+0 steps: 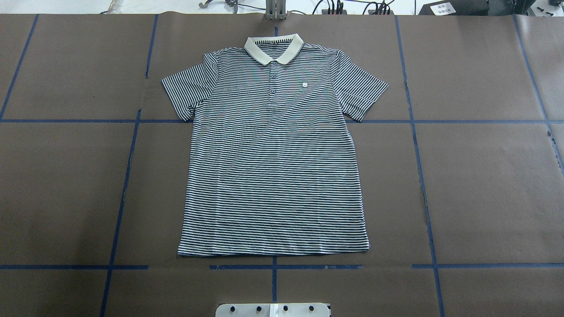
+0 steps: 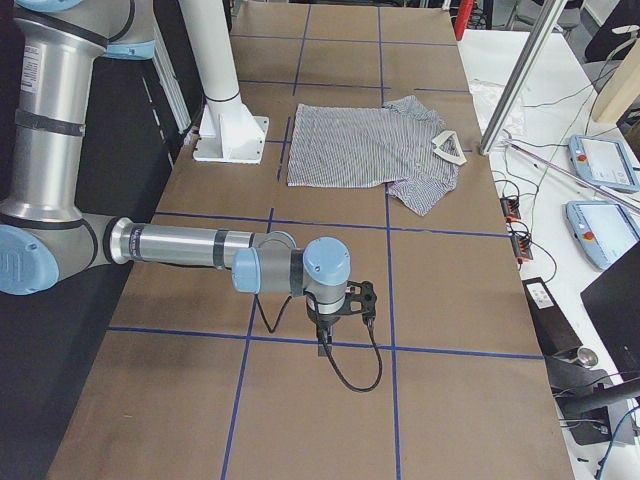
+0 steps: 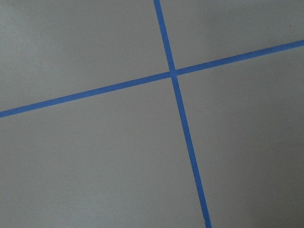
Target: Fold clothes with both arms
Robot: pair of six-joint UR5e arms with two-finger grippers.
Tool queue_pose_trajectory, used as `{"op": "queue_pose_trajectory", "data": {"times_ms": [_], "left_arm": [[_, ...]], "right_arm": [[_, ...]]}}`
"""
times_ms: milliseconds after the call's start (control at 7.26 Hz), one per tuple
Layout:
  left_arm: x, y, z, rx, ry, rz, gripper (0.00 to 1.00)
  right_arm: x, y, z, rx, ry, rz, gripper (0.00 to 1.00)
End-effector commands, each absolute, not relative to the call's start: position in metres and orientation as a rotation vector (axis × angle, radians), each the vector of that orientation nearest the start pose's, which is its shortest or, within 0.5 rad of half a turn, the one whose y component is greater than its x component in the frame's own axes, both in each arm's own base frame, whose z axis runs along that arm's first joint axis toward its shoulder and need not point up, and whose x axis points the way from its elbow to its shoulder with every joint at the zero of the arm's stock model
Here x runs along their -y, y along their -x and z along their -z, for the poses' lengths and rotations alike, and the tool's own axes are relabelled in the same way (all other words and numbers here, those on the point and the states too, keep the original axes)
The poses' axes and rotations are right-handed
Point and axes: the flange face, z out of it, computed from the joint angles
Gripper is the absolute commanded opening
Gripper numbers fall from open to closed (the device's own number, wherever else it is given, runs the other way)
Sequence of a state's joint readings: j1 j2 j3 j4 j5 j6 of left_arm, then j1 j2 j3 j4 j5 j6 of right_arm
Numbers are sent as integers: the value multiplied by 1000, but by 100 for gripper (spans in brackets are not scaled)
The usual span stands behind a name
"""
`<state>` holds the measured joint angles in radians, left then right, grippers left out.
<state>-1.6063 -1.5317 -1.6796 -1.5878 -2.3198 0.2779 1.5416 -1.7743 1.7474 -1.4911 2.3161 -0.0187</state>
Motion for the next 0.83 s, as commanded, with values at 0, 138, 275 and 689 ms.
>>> {"op": "queue_pose_trajectory", "data": {"times_ms": [0, 138, 275, 689], "left_arm": [[497, 83, -571, -656, -518, -384, 100], [508, 85, -539, -605, -698, -444, 100], [517, 84, -545, -593, -776, -460, 100], [523, 84, -550, -675, -786, -274, 100]], "right_arm": [[464, -48, -603, 733, -299, 167, 100], [484, -47, -598, 728, -368, 193, 100], [494, -47, -600, 736, -379, 191, 100], [550, -30, -545, 818, -374, 38, 100]]}}
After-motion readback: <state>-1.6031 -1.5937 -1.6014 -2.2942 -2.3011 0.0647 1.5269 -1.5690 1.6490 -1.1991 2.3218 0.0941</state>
